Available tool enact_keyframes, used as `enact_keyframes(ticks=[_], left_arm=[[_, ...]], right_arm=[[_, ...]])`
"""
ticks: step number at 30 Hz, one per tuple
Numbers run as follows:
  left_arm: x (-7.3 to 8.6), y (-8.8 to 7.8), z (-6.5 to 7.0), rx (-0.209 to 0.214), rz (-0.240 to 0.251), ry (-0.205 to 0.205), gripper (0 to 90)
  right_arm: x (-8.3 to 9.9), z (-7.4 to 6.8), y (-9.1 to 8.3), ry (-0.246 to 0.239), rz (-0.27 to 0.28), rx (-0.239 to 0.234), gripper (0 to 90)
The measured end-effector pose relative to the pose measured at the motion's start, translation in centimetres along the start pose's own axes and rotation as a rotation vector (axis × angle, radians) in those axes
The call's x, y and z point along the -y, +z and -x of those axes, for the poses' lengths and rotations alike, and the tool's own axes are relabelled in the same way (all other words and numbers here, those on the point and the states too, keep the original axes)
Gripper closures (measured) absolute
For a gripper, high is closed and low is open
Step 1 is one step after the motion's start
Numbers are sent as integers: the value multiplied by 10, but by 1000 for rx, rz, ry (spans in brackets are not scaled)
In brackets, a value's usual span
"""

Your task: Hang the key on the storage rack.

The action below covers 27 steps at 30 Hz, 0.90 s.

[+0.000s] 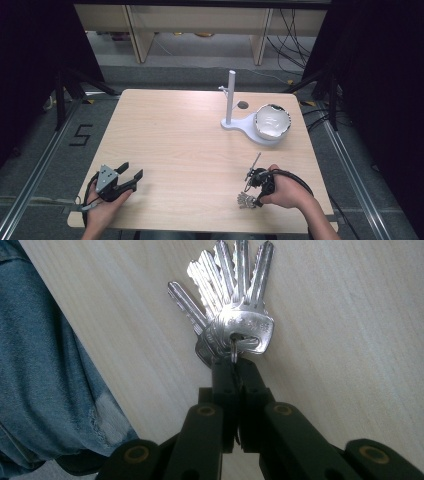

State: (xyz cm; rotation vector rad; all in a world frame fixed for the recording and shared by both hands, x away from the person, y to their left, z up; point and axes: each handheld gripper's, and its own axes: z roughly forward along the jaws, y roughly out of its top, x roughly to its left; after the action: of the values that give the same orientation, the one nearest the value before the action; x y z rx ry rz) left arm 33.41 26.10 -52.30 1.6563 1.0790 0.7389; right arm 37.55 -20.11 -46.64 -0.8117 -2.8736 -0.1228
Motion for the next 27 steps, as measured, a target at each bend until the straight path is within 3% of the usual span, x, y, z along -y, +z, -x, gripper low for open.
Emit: enact_keyframes(ticks=[7, 8, 10, 13, 17, 20, 21, 24, 25, 27], left_arm=[[0, 0, 0, 1, 4, -6, 370], [0, 0, 0, 1, 2, -6, 369], [0, 0, 0, 1, 3, -6, 369], [0, 0, 0, 2, 0, -5, 369], [0, 0, 0, 2, -2, -6, 369], [0, 0, 0, 2, -1, -6, 369], [0, 0, 0, 2, -2, -6, 369], [0, 0, 0, 2, -1, -6, 369], [0, 0, 0, 2, -2, -6, 369], [0, 0, 0, 3, -1, -7, 369]], right_arm=[[-1, -1, -8, 50, -2, 2, 894], [-1, 1, -11, 22, 2, -7, 894], [0, 1, -13, 18, 20, -3, 895], [0, 1, -18, 33, 16, 9, 895], [1, 2, -27, 35, 53, 24, 896], [2, 4, -30, 10, 77, 27, 896], [2, 1, -36, 50, 87, 41, 896], [2, 2, -40, 41, 94, 47, 896], [2, 3, -41, 15, 113, 41, 896], [1, 3, -44, 30, 125, 45, 896]])
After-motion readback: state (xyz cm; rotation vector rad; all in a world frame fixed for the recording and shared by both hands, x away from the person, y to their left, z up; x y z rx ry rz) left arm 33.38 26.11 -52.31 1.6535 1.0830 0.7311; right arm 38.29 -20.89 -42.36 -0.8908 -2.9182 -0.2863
